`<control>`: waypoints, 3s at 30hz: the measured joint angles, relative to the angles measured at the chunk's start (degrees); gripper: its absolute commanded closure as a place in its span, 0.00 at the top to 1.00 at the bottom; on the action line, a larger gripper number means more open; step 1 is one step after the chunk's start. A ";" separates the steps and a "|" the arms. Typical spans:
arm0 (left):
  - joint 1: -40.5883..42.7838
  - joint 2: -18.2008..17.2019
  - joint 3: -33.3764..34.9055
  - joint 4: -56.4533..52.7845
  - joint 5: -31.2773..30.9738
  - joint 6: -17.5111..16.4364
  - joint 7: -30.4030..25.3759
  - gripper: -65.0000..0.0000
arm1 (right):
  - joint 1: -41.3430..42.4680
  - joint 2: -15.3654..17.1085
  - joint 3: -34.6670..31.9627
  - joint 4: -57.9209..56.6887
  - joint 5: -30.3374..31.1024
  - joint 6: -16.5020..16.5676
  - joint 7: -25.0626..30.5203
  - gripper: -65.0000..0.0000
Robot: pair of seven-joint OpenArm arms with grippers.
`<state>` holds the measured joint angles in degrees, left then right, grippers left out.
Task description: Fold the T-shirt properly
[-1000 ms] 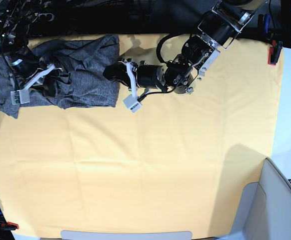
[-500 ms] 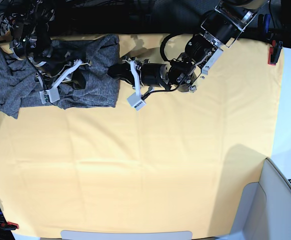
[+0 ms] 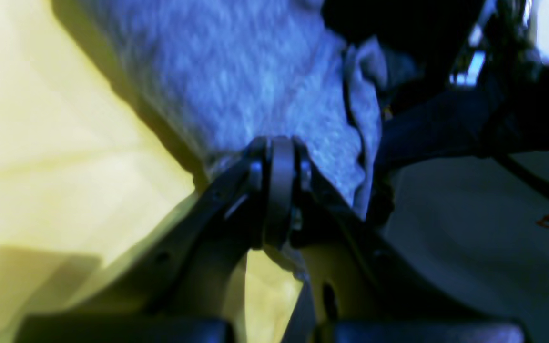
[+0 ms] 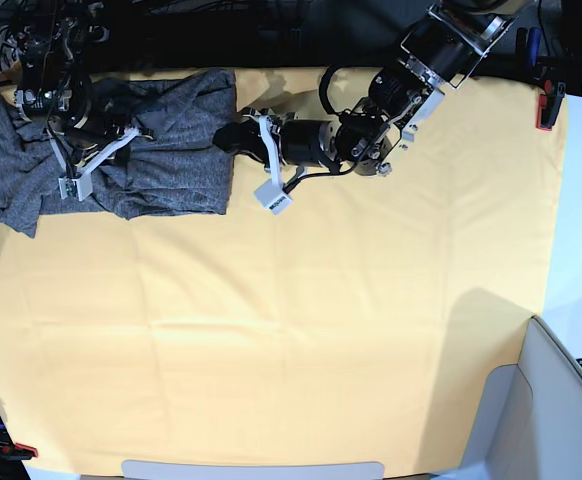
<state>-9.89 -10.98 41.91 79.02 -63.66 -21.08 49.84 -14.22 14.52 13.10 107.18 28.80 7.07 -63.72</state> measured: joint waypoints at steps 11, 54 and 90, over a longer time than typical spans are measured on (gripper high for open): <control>0.70 0.00 -0.02 0.00 0.09 0.02 -0.39 0.00 | 6.58 -0.39 1.62 3.50 -7.67 -2.01 -0.09 0.00; 0.68 0.00 -0.02 0.00 0.02 0.02 -0.24 0.00 | -3.19 9.16 10.86 4.50 9.40 -1.53 -4.28 0.00; 0.98 0.04 -8.98 3.85 0.00 0.02 0.90 0.20 | 16.39 25.44 29.49 -43.25 9.11 25.77 -3.74 0.32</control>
<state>-8.91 -10.94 32.93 82.87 -63.66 -21.06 50.74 2.17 39.97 42.59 63.92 37.91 32.84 -67.46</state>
